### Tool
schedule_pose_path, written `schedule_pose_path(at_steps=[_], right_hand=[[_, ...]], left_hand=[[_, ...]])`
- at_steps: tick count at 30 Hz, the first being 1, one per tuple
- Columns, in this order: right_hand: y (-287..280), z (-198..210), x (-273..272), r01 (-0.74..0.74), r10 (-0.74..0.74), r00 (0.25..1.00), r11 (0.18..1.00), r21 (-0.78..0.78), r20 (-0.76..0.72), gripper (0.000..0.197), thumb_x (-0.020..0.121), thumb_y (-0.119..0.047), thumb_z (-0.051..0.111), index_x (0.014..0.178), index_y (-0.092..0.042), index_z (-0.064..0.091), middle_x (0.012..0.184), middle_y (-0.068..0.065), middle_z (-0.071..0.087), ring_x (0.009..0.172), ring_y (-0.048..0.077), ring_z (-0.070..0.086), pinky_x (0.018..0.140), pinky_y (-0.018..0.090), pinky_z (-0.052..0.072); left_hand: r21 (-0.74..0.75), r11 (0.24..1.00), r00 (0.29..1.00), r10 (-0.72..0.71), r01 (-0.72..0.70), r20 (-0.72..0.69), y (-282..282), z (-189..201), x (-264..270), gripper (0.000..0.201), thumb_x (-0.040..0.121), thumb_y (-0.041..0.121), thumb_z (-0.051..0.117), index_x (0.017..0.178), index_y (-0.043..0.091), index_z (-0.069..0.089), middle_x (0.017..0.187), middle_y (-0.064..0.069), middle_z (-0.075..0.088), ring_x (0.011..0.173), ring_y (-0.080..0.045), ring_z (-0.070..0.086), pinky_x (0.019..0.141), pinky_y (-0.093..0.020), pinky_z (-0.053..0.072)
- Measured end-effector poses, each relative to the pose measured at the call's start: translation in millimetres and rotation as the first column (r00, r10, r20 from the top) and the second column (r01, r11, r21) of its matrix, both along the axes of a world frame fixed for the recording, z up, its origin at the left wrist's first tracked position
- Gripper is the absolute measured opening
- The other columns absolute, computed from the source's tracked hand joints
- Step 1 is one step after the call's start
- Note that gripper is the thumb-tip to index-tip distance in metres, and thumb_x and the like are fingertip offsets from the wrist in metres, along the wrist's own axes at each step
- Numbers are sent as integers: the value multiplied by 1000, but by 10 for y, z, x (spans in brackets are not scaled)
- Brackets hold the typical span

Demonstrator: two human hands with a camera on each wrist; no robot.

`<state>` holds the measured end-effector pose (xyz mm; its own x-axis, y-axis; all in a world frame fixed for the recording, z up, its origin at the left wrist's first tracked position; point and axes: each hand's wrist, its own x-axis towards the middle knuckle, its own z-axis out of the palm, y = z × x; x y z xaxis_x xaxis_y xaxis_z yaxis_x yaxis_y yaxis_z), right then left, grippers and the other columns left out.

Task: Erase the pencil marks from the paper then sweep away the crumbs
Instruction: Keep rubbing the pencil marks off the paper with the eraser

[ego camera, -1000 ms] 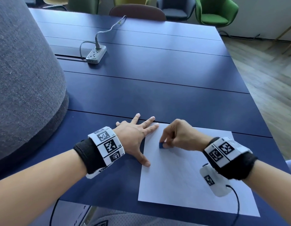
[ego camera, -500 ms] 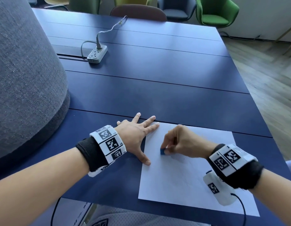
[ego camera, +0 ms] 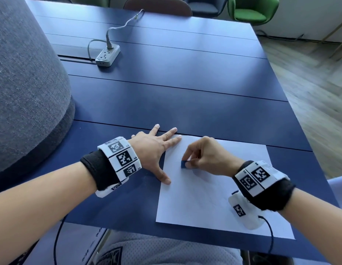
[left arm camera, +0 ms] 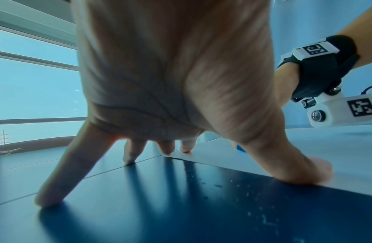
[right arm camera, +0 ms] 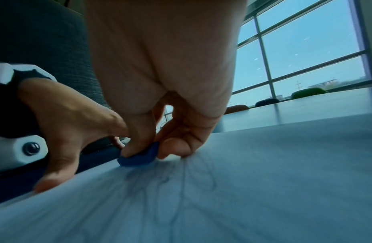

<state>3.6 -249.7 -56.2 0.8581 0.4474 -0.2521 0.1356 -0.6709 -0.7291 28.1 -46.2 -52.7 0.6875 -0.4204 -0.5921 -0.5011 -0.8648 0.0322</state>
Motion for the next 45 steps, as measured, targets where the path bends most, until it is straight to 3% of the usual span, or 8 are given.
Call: schedule_pose_path(at_steps=[4, 6, 13, 17, 23, 34, 39, 45], right_hand=[[-4, -11, -146, -199, 193, 974, 979, -35, -118, 13, 73, -6, 76, 80, -17, 76, 69, 5, 67, 59, 9, 53, 57, 28, 45], [18, 29, -115, -249, 235, 961, 965, -83, -147, 14, 73, -4, 76, 82, -14, 77, 65, 0, 65, 56, 6, 53, 54, 20, 43], [-33, -42, 236, 209, -206, 973, 978, -18, 104, 7, 74, -12, 76, 78, -17, 75, 60, -3, 65, 50, 7, 55, 47, 11, 40], [-58, 0, 157, 75, -79, 995, 995, -58, -56, 8, 76, -10, 75, 78, -18, 74, 59, -3, 64, 47, 4, 53, 49, 16, 42], [-125, -20, 329, 193, -194, 981, 980, -53, -8, 6, 76, -14, 76, 78, -18, 72, 59, -1, 65, 45, 3, 53, 55, 24, 50], [-100, -24, 411, 198, -193, 979, 978, -60, 70, 8, 76, -11, 75, 78, -19, 74, 57, -5, 63, 44, 0, 51, 48, 12, 40], [-42, 10, 310, 8, -8, 1000, 994, -105, 2, 10, 75, -11, 76, 76, -21, 74, 56, -9, 60, 47, -1, 51, 47, 9, 36], [-16, -23, 413, 117, -114, 991, 992, -46, 68, 8, 75, -13, 78, 74, -19, 72, 57, -7, 62, 48, 2, 52, 51, 12, 39]], left_hand=[[15, 1000, 1000, -10, 10, 11, -20, 3, -12, 135, 55, 84, 68, 152, 41, -17, 157, 21, -27, 148, -32, -16, 103, -57, 38], [18, 1000, 1000, -14, 14, 16, -18, 10, -16, 135, 56, 84, 68, 152, 41, -17, 157, 21, -27, 148, -33, -16, 103, -56, 38], [5, 1000, 1000, -13, 12, 25, -26, 42, -36, 133, 58, 83, 68, 152, 41, -16, 158, 20, -25, 149, -32, -15, 104, -53, 34], [-10, 1000, 1000, -3, 3, 28, -7, 26, -23, 135, 55, 84, 68, 152, 41, -15, 157, 23, -26, 149, -32, -15, 103, -55, 36], [-40, 998, 995, -48, 51, 85, -41, 28, -70, 132, 60, 78, 70, 156, 30, -8, 159, 16, -24, 148, -20, -19, 108, -67, 24], [-71, 994, 996, -88, 87, -21, -41, 39, -5, 125, 71, 69, 71, 155, 30, -13, 159, 18, -21, 149, -11, -15, 111, -72, 7], [-42, 994, 995, -99, 99, -9, -52, 52, -17, 125, 71, 71, 69, 155, 29, -14, 159, 18, -23, 149, -12, -14, 108, -75, 6], [-47, 993, 994, -109, 109, 20, -40, 41, -21, 127, 69, 73, 68, 155, 30, -14, 160, 18, -21, 149, -11, -13, 108, -74, 5]])
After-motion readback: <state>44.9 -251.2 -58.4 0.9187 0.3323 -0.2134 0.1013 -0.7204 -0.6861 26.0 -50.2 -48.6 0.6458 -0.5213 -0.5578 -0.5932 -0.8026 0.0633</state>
